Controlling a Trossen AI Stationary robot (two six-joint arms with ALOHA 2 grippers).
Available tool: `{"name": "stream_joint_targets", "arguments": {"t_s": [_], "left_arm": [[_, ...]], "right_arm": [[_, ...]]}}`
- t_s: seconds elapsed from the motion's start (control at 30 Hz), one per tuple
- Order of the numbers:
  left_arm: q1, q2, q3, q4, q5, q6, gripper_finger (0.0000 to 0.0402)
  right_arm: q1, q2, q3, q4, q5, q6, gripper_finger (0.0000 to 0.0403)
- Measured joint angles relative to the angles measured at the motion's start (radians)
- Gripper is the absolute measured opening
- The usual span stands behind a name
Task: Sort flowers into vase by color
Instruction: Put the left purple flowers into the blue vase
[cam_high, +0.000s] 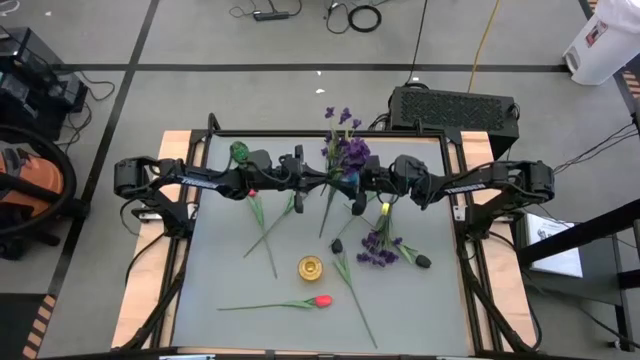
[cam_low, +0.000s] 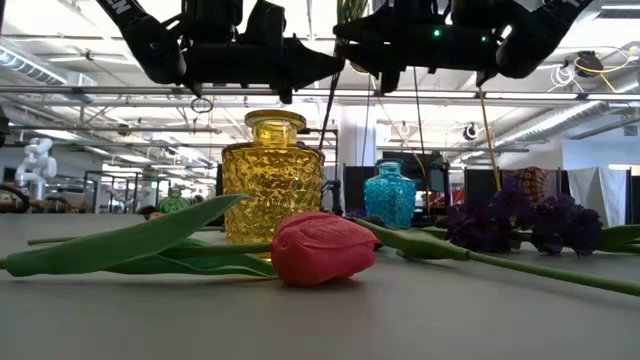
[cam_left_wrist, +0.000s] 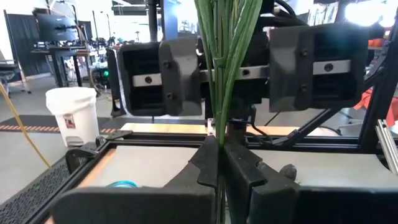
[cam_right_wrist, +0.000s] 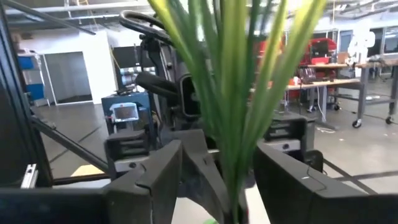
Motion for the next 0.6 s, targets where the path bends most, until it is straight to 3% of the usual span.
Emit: {"name": "stream_joint_targets", "arguments": {"t_s": [0.17, 0.43, 0.6], "left_arm": [[0.0, 0.0, 0.0, 0.0, 0.0, 0.0, 0.0011], [-0.001, 0.0, 0.0, -0.001, 0.005, -0.001, 0.0011], [-0.001, -0.002, 0.0, -0.003, 0.005, -0.001, 0.0011]], "right_arm": [[0.0, 0.0, 0.0, 0.0, 0.0, -0.001, 0.0144], [-0.001, 0.0, 0.0, -0.002, 0.007, -0.022, 0.0014], [-0.002, 0.0, 0.0, -0.003, 0.011, -0.025, 0.0005]]}}
